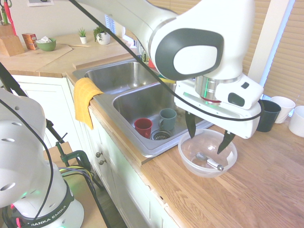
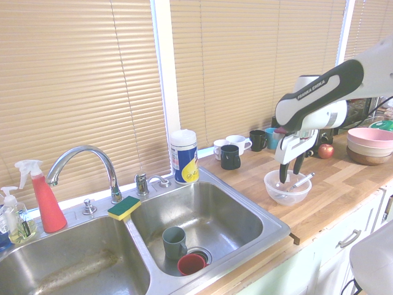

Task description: Put the spoon into the sink

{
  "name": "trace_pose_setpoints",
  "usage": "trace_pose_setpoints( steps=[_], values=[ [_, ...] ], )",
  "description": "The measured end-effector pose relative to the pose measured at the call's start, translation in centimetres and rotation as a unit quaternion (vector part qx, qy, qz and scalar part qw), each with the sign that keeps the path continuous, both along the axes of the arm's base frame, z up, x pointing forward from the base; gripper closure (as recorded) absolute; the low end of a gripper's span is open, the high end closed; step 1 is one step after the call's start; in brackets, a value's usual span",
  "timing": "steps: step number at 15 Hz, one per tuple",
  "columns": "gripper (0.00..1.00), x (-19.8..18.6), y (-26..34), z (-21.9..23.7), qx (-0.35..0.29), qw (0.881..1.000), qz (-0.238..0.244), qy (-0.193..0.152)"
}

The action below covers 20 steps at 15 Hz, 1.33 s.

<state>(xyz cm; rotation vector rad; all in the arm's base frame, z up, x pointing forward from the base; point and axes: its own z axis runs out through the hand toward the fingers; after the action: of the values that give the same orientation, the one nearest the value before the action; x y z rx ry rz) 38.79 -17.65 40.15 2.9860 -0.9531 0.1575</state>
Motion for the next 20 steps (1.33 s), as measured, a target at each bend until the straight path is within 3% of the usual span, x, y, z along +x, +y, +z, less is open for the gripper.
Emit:
trace_pose_setpoints(
  steps=[11,12,20],
  values=[
    [0.0,0.1,-2.1,-2.9,-0.035,0.999,0.017,0.019],
    [1.0,0.2,-2.0,-2.9,-0.035,0.999,0.018,0.019],
    [1.0,1.0,-0.2,-2.8,-0.042,0.998,0.038,0.021]
  ],
)
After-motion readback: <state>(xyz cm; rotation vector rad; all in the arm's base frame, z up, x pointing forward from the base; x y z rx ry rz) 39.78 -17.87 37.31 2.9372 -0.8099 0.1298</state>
